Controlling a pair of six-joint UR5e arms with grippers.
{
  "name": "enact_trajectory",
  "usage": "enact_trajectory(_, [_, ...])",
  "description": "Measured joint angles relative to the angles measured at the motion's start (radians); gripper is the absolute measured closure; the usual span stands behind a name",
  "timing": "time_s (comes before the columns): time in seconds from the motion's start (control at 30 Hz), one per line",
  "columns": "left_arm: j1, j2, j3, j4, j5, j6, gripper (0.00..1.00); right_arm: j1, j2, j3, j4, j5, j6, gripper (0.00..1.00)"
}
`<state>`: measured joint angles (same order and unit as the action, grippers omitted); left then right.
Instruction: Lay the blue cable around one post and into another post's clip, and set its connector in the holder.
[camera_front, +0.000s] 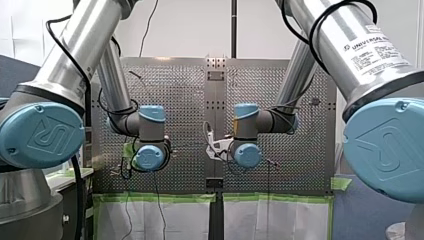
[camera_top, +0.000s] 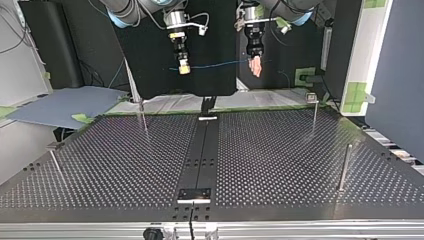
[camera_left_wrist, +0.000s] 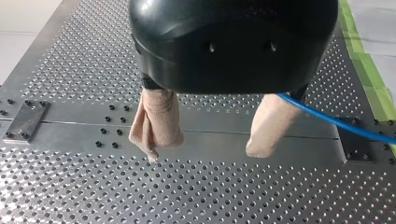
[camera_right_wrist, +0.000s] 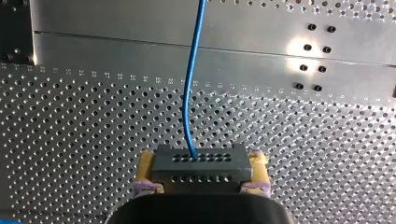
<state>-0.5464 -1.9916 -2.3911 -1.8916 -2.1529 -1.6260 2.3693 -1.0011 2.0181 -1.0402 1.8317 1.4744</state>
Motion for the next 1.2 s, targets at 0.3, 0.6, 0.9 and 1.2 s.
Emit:
enact_trajectory(0.3, [-0.002,-0.011,-0.001,-0.015,0.004,-0.004,0.0,0.001,-0.001,0.0,0.004,-0.001,0.0,1.0])
enact_trajectory(0.6, [-0.004,-0.017,-0.002,-0.021,0.005,-0.005,0.0,0.002,-0.002,0.0,0.005,-0.002,0.0,1.0])
enact_trajectory(0.9, [-0.005,-0.017,-0.002,-0.021,0.005,-0.005,0.0,0.001,-0.002,0.0,0.005,-0.001,0.0,1.0])
enact_trajectory(1.2, [-0.005,-0.017,-0.002,-0.022,0.005,-0.005,0.0,0.03,-0.037,0.019,0.046,0.007,0.023,1.0])
